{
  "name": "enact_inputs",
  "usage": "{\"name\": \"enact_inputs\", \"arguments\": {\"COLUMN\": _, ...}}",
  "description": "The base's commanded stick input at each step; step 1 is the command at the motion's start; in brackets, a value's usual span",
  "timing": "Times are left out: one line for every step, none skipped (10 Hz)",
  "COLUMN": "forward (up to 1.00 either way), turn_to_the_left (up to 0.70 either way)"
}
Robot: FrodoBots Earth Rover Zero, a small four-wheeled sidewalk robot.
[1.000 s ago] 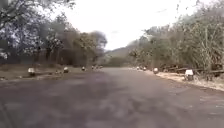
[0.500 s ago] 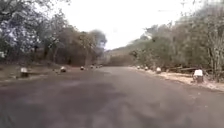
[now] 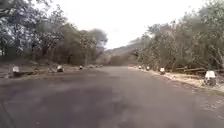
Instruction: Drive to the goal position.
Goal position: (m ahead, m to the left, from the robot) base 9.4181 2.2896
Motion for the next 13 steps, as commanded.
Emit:
{"name": "enact_inputs", "arguments": {"forward": 1.00, "turn_to_the_left": 0.01}}
{"name": "enact_inputs", "arguments": {"forward": 1.00, "turn_to_the_left": 0.02}}
{"name": "enact_inputs", "arguments": {"forward": 1.00, "turn_to_the_left": 0.00}}
{"name": "enact_inputs", "arguments": {"forward": 1.00, "turn_to_the_left": 0.00}}
{"name": "enact_inputs", "arguments": {"forward": 1.00, "turn_to_the_left": 0.00}}
{"name": "enact_inputs", "arguments": {"forward": 1.00, "turn_to_the_left": 0.00}}
{"name": "enact_inputs", "arguments": {"forward": 1.00, "turn_to_the_left": 0.00}}
{"name": "enact_inputs", "arguments": {"forward": 1.00, "turn_to_the_left": 0.00}}
{"name": "enact_inputs", "arguments": {"forward": 1.00, "turn_to_the_left": 0.00}}
{"name": "enact_inputs", "arguments": {"forward": 1.00, "turn_to_the_left": 0.00}}
{"name": "enact_inputs", "arguments": {"forward": 1.00, "turn_to_the_left": 0.00}}
{"name": "enact_inputs", "arguments": {"forward": 1.00, "turn_to_the_left": 0.00}}
{"name": "enact_inputs", "arguments": {"forward": 1.00, "turn_to_the_left": 0.00}}
